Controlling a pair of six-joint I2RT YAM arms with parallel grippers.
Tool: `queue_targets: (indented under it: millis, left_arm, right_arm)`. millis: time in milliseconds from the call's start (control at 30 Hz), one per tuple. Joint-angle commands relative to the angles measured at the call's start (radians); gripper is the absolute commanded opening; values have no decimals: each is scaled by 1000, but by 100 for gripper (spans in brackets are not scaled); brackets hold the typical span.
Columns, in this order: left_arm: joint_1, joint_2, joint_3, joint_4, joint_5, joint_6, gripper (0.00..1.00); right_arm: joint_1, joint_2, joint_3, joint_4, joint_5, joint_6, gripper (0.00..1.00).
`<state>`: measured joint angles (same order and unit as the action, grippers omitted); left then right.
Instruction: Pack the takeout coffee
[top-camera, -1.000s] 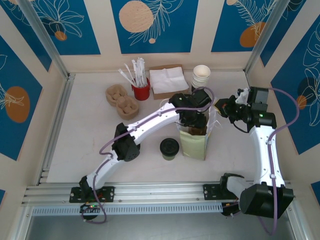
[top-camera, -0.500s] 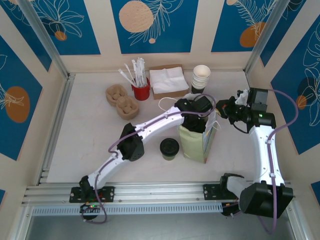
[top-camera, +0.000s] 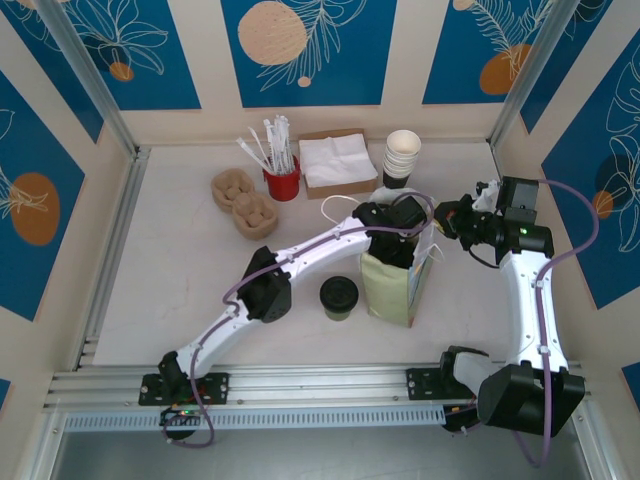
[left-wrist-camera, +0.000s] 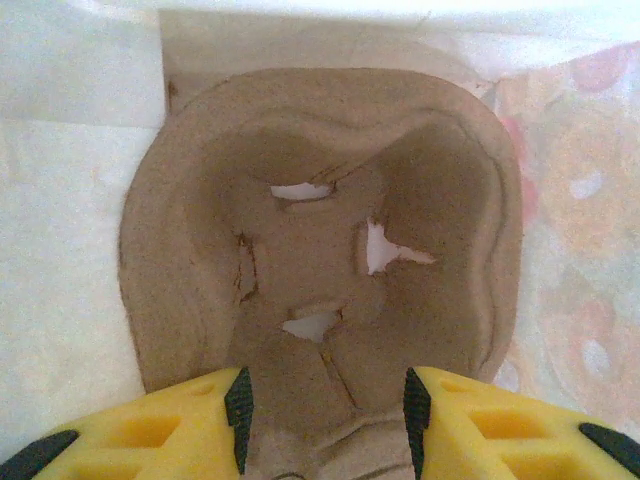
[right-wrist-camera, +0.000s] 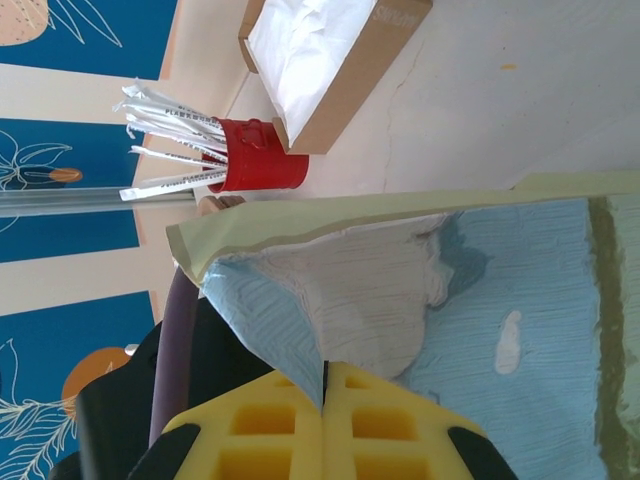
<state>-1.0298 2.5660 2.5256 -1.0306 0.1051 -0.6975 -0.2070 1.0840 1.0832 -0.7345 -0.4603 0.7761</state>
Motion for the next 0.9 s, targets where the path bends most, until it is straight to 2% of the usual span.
queue_targets:
  millis: [0, 500, 700, 867]
  left_arm:
    - [-4, 39, -28, 5, 48, 12, 46]
    - [-19, 94, -42, 107, 107, 25, 46]
    - [-15, 85, -38, 97, 81, 38, 47]
    - [9, 33, -55, 68, 14, 61, 52]
  right_arm:
    - [-8, 1, -6, -49, -38, -28, 0]
    - [-12, -3, -11, -52, -84, -42, 0]
    - [-12, -2, -8, -32, -115, -27, 0]
    - [-22, -7, 21, -3, -172, 16, 0]
